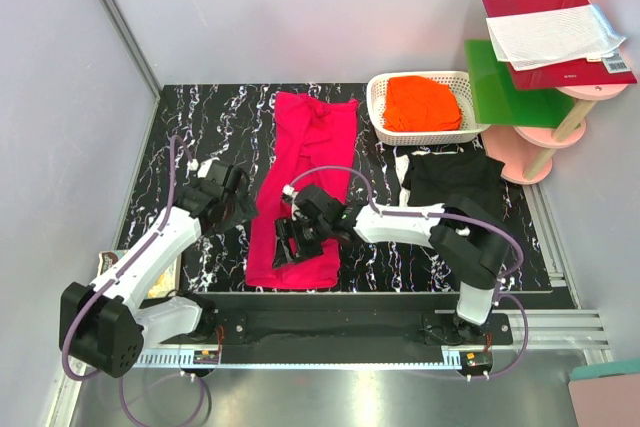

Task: Fold and stack the t-shirts
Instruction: Grab the bottom of the folded rectangular tshirt with both arms

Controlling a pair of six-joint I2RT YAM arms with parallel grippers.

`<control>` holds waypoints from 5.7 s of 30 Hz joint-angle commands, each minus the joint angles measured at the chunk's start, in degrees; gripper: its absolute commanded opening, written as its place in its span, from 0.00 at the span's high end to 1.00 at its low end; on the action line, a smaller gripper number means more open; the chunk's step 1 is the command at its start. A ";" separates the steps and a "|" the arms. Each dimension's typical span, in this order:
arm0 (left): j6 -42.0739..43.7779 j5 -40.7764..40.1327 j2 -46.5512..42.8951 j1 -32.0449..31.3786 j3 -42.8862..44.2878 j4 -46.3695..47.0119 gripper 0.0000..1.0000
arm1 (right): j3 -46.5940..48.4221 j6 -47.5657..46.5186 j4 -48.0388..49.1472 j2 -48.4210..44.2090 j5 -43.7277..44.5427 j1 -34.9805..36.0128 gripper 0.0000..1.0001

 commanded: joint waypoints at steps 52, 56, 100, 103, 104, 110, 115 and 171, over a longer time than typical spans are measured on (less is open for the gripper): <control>0.33 -0.69 8.59 1.45 -3.60 3.50 0.14 | -7.08 8.77 -6.44 -4.89 9.62 5.64 1.00; 0.33 -0.07 8.68 1.37 -3.78 3.59 0.14 | -5.68 7.89 -6.44 -3.74 9.71 5.81 0.83; -15.23 13.75 -9.78 -13.57 -24.97 8.43 0.26 | -34.33 22.74 -0.89 -32.83 35.02 8.45 0.34; -13.74 12.06 -9.43 -13.92 -21.80 3.07 0.24 | -34.24 23.27 -2.03 -34.41 34.32 8.45 0.35; -13.12 12.32 -9.34 -14.10 -21.36 2.89 0.23 | -34.24 23.36 -2.39 -34.77 34.32 8.45 0.35; -13.38 13.02 -6.53 -15.51 -21.97 3.58 0.23 | -34.59 23.18 -5.03 -38.80 35.98 8.45 0.35; -14.43 12.85 -7.05 -17.26 -23.11 4.29 0.23 | -33.46 22.30 -4.42 -36.54 37.66 8.28 0.35; -13.65 14.17 -8.54 -20.52 -18.30 3.41 1.00 | -25.80 17.30 -8.19 -31.07 35.54 8.19 1.00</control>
